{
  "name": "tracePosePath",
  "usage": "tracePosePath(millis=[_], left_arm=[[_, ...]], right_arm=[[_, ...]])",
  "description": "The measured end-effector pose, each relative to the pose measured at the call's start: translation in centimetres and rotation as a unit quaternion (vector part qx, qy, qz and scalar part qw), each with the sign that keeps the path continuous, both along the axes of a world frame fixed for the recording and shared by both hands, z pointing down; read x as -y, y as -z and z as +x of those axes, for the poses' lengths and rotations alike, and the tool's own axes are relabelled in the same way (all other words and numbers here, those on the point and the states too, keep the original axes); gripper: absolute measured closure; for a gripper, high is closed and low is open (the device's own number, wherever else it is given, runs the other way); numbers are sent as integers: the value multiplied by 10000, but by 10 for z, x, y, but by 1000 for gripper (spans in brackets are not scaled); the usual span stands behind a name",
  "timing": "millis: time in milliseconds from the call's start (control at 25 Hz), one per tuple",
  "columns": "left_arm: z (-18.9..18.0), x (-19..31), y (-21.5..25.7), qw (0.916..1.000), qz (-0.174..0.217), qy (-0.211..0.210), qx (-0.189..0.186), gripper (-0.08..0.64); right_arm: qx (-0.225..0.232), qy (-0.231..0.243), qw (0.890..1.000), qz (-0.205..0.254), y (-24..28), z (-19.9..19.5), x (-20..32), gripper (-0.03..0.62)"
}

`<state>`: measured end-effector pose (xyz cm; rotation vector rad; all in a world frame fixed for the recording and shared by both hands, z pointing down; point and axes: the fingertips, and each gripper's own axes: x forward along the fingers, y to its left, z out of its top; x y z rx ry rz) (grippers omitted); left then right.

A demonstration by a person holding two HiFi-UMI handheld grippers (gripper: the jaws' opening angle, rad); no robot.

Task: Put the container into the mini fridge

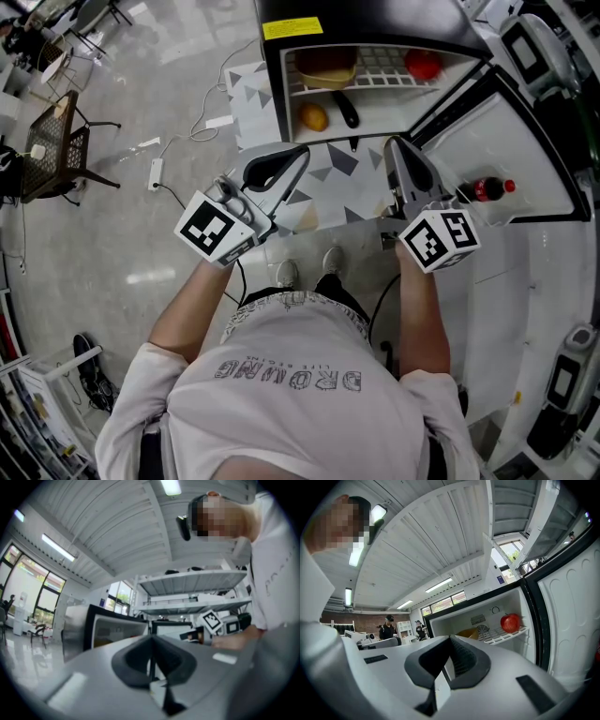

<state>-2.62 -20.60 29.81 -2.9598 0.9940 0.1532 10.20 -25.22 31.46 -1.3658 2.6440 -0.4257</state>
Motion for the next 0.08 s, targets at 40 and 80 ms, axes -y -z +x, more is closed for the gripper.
tracePosePath(millis=[40,80], left_arm=[[0,1,0,10000,-2,4,-12,555],[1,1,1,10000,-4,8,-24,555]], right_arm=[[-1,3,10000,-2,0,0,1,592],[-3,6,10000,-4,-1,0,1,592]])
